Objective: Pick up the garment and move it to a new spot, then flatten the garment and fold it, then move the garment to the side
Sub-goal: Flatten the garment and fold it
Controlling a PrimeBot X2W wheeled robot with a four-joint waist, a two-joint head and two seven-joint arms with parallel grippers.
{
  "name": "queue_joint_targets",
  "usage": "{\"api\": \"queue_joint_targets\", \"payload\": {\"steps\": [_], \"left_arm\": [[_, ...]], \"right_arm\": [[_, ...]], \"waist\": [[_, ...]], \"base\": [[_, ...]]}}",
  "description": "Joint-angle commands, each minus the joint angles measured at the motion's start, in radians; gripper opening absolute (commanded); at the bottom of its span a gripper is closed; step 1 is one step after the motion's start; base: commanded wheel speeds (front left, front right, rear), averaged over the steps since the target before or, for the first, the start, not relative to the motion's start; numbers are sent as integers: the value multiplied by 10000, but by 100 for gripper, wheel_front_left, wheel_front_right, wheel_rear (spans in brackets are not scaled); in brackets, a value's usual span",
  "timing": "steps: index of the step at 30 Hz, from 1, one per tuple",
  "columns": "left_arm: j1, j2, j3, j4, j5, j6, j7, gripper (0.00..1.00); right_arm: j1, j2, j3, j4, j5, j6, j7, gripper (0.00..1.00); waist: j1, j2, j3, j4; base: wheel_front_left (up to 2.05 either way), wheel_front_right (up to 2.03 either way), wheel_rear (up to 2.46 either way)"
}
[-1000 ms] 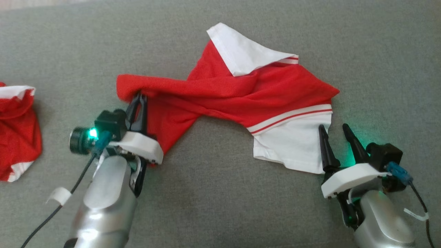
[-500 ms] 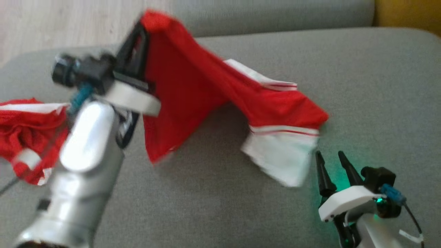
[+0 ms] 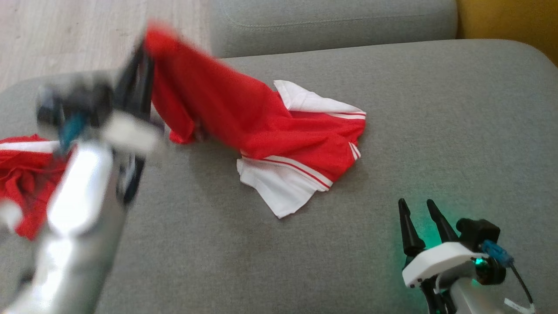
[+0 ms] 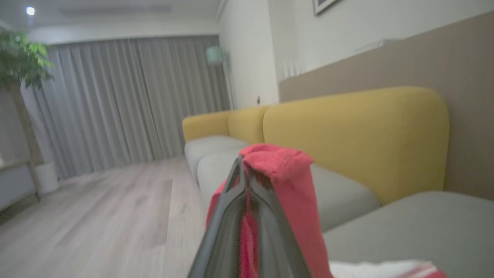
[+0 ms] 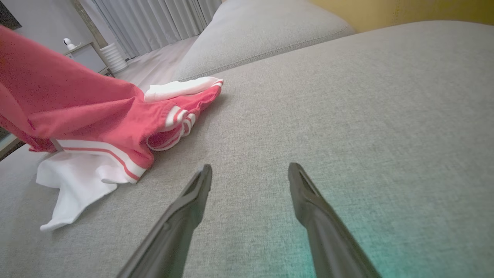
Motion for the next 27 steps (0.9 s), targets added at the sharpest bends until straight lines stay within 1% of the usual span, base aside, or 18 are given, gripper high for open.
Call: {"api": "queue_joint_targets", "payload": {"steps": [1, 3, 4, 5, 6, 7, 10, 14, 16, 20, 27], "left_arm": [[711, 527, 551, -66, -34, 124, -47, 0], [1739, 497, 886, -50, -93, 238, -47, 0], [2256, 462, 1041, -30, -101, 281, -47, 7], [2739, 402, 1242, -29, -103, 387, -47, 24], [3212, 311, 1476, -10, -115, 525, -47, 84], [3675, 201, 1682, 100, -118, 666, -47, 100], [4712, -251, 2274, 270, -123, 950, -47, 100], [5533, -998, 2937, -205, 146, 1189, -47, 100], [5766, -1290, 3213, -425, 290, 1111, -47, 100], [5954, -1705, 3342, -663, 696, 817, -47, 100], [5762, -2036, 3222, -890, 1081, 458, -47, 100]], "right_arm": [[-46, 50, 192, -315, 28, -6, -65, 100], [-2, 51, 147, -321, -17, -6, -65, 100], [12, 51, 131, -320, -50, -6, -65, 100], [16, 51, 120, -314, -94, -6, -65, 100], [10, 51, 102, -302, -119, -6, -65, 100], [0, 51, 95, -293, -135, -6, -65, 100], [-57, 52, 121, -298, -175, -6, -65, 100], [-117, 52, 175, -343, -190, -6, -65, 100], [-151, 52, 235, -348, -185, -6, -65, 100], [-283, 52, 422, -290, -131, -6, -65, 100], [-1119, 52, 1142, 274, 274, -6, -65, 100]], "waist": [[0, -1, 4, 78], [0, -1, 8, 164], [0, -1, 10, 211], [0, -1, 16, 261], [0, -1, 8, 304], [0, -1, -4, 351], [0, -1, -31, 459], [0, -1, -61, 623], [0, -1, -68, 697], [0, -1, -36, 874], [0, -1, 310, 1409]], "base": [[0, 0, 0], [0, 0, 0], [0, 0, 0], [0, 0, 0], [0, 0, 0], [0, 0, 0], [0, 0, 0], [0, 0, 0], [0, 0, 0], [0, 0, 0], [0, 0, 0]]}}
